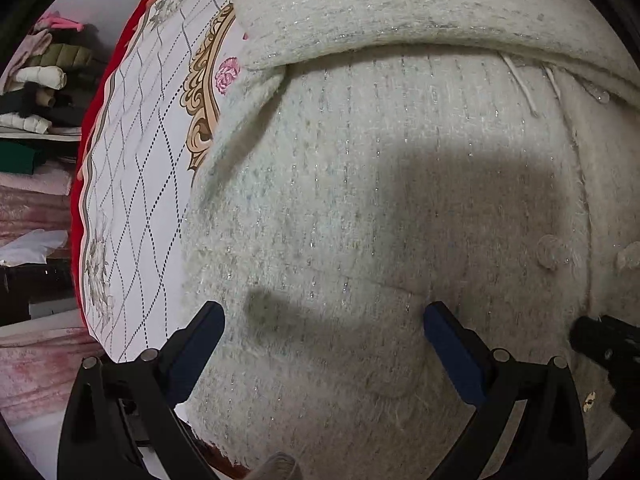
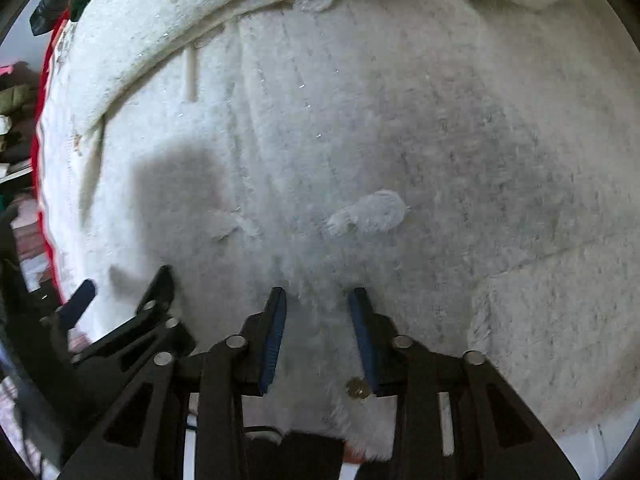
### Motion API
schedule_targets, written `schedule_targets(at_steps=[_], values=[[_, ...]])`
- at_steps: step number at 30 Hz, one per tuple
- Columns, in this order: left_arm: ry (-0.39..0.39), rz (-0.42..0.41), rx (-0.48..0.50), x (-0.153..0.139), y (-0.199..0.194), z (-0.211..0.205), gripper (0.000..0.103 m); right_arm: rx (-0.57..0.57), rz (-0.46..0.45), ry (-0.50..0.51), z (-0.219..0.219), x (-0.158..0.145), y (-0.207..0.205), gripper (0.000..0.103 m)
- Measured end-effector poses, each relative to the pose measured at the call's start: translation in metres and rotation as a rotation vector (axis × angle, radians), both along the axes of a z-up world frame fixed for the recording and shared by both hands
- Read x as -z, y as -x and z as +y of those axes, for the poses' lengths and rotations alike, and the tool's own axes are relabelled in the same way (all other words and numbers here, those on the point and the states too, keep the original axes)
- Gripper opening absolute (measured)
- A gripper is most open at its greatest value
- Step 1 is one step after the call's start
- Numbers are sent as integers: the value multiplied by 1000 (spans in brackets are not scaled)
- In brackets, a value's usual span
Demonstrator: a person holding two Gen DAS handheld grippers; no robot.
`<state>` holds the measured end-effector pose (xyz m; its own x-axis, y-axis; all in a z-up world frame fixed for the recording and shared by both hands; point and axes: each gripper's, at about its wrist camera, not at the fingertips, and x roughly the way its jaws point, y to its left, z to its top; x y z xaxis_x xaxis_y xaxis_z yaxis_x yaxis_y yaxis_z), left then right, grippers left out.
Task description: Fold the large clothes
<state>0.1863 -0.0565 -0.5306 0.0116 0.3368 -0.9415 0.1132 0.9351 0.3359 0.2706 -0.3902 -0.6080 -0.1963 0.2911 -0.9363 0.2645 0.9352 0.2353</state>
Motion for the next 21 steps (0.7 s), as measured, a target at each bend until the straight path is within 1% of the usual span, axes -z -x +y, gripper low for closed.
schedule_targets(at_steps=[1,2,4,5,6,7,8,9,11,13,14,16,17,18,19,20,21], values=[[6,5,-9,1,-1,1,103,14,-2,11,-2,0,0,15],[11,9,-16,2,-1,2,103,33,-3,8,7,-4,4,12],[22,17,-30,3,-2,5,103,57,-2,-4,2,-8,3,9],[27,19,-34,2,-2,6,103,66,-7,-24,-3,-12,2,7],[30,19,-36,2,-2,7,103,82,-14,-54,-13,-16,1,3],[33,19,-36,2,-2,7,103,98,-18,-100,-20,-20,-1,0],[36,19,-35,3,-1,8,103,105,-17,-153,-20,-24,-4,0],[36,18,-33,3,-1,8,103,86,-16,-164,-16,-26,-6,0],[33,21,-28,3,-2,7,103,31,2,-137,-11,-23,-8,0],[33,29,-28,3,-4,8,103,52,30,-147,-17,-20,-9,0],[36,30,-32,0,-5,8,103,66,36,-178,-23,-23,-12,1],[47,16,-40,-10,-9,8,103,94,19,-221,-41,-38,-18,3],[54,7,-41,-16,-11,8,103,110,8,-215,-53,-47,-20,11],[64,-12,-40,-24,-14,6,103,131,-8,-201,-69,-58,-22,25],[67,-30,-36,-31,-16,3,103,142,-20,-177,-82,-67,-24,34],[68,-49,-29,-37,-19,-1,103,151,-37,-124,-100,-80,-26,50],[76,-68,-20,-44,-22,-8,103,154,-58,-69,-116,-93,-27,54]])
